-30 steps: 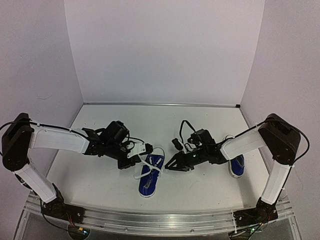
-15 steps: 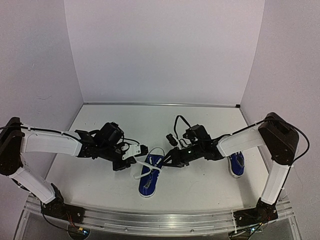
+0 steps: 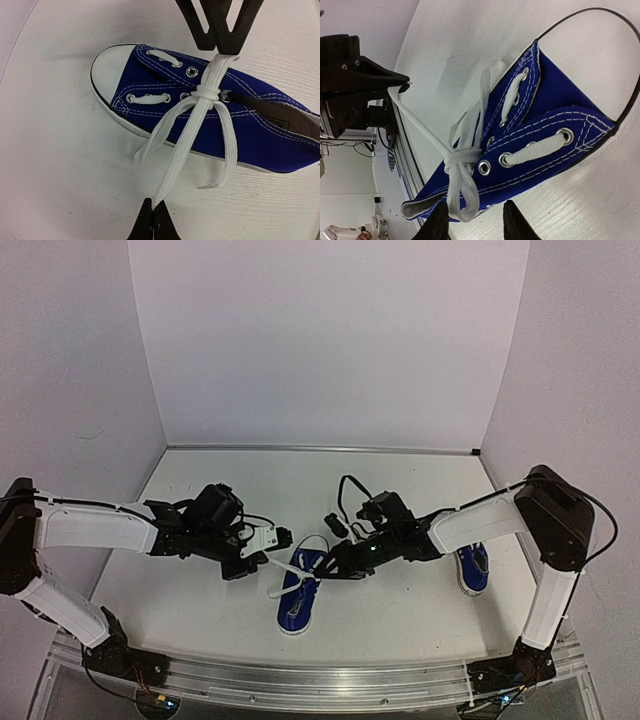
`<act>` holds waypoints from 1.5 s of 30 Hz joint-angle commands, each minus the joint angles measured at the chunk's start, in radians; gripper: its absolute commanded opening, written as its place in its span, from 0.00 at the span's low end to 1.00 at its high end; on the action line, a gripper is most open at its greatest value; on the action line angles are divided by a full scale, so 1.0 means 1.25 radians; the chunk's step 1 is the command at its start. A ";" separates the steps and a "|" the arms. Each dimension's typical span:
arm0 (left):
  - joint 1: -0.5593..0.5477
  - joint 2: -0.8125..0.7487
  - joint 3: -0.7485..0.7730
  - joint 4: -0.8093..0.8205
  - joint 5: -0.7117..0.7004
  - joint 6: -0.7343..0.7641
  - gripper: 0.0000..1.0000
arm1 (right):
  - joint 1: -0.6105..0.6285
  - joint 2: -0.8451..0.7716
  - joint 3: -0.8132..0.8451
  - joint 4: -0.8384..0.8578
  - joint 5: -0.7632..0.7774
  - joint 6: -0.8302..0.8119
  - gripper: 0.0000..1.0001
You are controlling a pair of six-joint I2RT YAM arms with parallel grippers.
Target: Tie the shoes
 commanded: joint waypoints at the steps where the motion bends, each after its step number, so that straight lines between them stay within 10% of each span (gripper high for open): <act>1: 0.006 -0.012 0.000 0.019 -0.011 -0.012 0.00 | 0.001 -0.064 -0.006 -0.001 0.026 -0.011 0.39; 35: 0.027 0.059 0.039 0.031 -0.032 -0.043 0.00 | 0.066 0.002 0.090 -0.110 0.100 -0.191 0.43; 41: 0.027 0.056 0.039 0.031 -0.027 -0.046 0.00 | 0.071 0.012 0.113 -0.145 0.141 -0.209 0.32; 45: 0.027 0.053 0.036 0.036 -0.017 -0.050 0.00 | 0.071 -0.014 0.116 -0.165 0.167 -0.214 0.04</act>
